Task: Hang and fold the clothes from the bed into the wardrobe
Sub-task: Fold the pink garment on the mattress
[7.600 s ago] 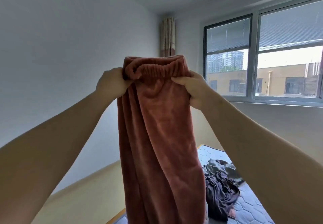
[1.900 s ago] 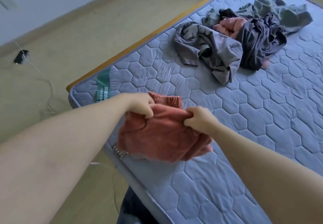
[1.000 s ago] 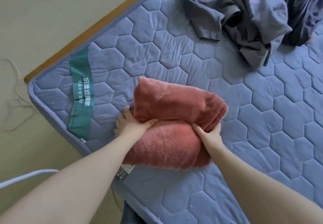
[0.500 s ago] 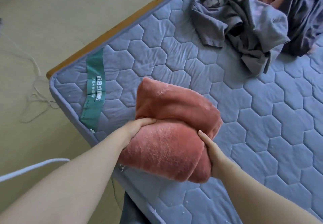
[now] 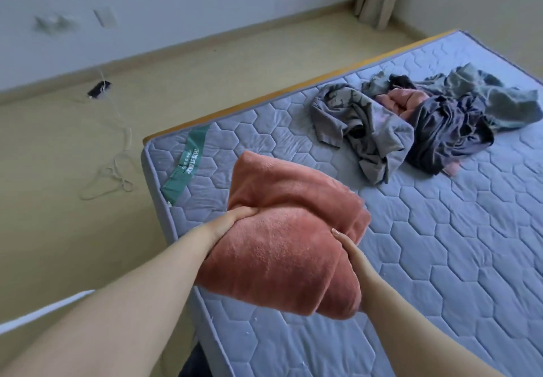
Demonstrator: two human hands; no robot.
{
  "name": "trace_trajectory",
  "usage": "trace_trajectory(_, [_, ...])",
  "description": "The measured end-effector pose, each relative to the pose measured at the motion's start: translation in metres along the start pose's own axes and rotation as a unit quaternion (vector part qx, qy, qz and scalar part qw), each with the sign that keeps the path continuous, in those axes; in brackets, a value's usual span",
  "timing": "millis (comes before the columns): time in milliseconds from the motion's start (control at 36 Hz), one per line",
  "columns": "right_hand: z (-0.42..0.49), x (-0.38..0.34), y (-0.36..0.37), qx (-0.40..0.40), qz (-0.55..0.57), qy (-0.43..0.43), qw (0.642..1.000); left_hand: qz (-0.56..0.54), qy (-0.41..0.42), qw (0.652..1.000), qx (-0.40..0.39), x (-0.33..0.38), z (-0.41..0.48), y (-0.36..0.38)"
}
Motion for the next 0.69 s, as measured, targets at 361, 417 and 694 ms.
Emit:
trace_trajectory(361, [-0.130, -0.100, 0.068, -0.109, -0.032, -0.140, 0.984, -0.009, 0.177, 0.979, 0.096, 0.135, -0.160, -0.047])
trace_trajectory(417, [-0.154, -0.107, 0.082, -0.132, -0.040, -0.153, 0.979, -0.008, 0.166, 0.983, 0.082, 0.144, -0.187, -0.057])
trace_trajectory(694, [-0.265, -0.131, 0.176, -0.250, -0.062, -0.213, 0.942, 0.012, 0.233, 0.960, 0.154, 0.197, -0.327, -0.144])
Point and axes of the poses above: each hand's wrist, its own z-axis towards the middle knuckle, its own y-axis out of the palm, x = y × z, the point moved 9 cm from there along z, towards the middle knuckle, and after that the axes turned 12 degrees about x, right-handed, at the moved point
